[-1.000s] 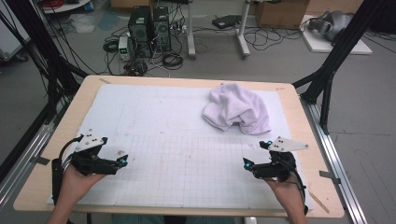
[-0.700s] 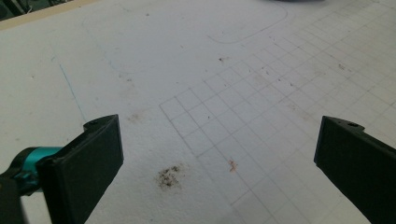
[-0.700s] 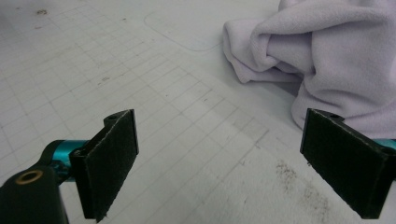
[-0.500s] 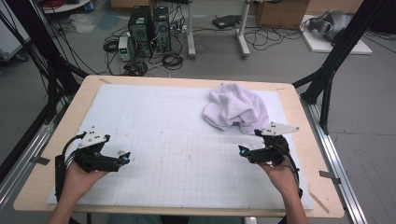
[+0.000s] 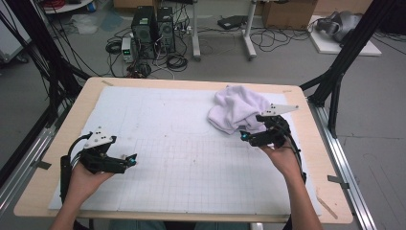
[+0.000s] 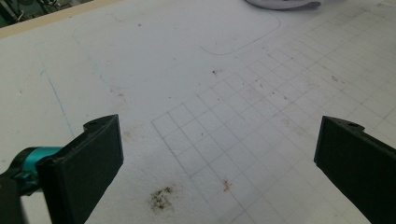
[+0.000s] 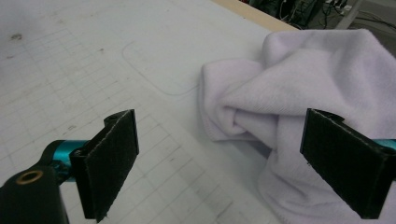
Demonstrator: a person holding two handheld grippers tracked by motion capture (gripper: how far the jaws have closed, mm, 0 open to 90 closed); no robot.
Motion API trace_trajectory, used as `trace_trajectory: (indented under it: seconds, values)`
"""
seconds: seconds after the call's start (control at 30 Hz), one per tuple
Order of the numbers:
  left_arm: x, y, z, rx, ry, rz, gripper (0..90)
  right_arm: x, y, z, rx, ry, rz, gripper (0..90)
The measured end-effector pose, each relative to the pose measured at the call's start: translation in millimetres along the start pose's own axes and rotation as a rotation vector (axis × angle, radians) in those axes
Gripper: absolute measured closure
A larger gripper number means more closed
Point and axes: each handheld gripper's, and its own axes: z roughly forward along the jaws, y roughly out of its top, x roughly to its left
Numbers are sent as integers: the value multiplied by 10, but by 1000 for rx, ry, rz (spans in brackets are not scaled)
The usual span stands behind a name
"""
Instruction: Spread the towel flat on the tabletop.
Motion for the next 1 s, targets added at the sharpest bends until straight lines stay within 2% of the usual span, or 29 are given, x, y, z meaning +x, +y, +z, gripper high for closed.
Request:
trace_trajectory:
  seconds: [0.1, 0.2, 0.27, 0.3, 0.33, 0.37, 0.4, 0.43, 0.5, 0.6, 0.67, 0.73, 0.77, 0.8, 0.83, 0.93, 1.0]
  values:
    - [1, 19, 19, -3, -3, -2, 18, -110, 117, 86, 16, -11, 2, 109]
    - [0, 29, 50, -3, -10, -4, 18, -167, 154, 159, 29, -21, 4, 111]
    - [-1, 30, 70, -1, -11, -6, 18, -265, 138, 327, 56, -20, 31, 111]
    - [-3, 30, 77, 1, -13, -7, 18, -265, 138, 327, 56, -20, 31, 111]
    - [-6, 30, 83, 0, -11, -9, 18, -314, 97, 453, 91, -36, 38, 112]
    - [-6, 30, 84, 3, -14, -6, 18, -314, 97, 453, 91, -36, 38, 112]
    - [-7, 30, 87, 2, -13, -7, 18, -352, 66, 561, 119, -60, 35, 154]
    - [-7, 29, 91, 2, -12, -10, 18, -352, 66, 561, 119, -60, 35, 154]
    - [5, 29, 94, 4, -9, -12, 18, -389, 29, 686, 129, -103, 17, 185]
    - [5, 29, 97, 7, -10, -13, 18, -412, 4, 747, 141, -115, 25, 225]
    - [-1, 27, 106, 6, -10, -11, 17, -410, -27, 843, 186, -140, 5, 292]
    - [-1, 25, 114, 9, -13, -9, 18, -407, -23, 869, 196, -159, -23, 376]
    - [-2, 24, 118, 11, -13, -9, 18, -407, -23, 869, 196, -159, -23, 376]
    - [-2, 24, 121, 13, -16, -8, 18, -414, -17, 873, 199, -172, -28, 478]
    - [-5, 24, 126, 11, -15, -11, 18, -433, -22, 875, 196, -170, -38, 550]
    - [-7, 22, 127, 11, -15, -11, 18, -451, -23, 873, 207, -131, -26, 718]
    - [-8, 20, 125, 10, -16, -14, 18, -433, -2, 858, 200, -110, -41, 772]
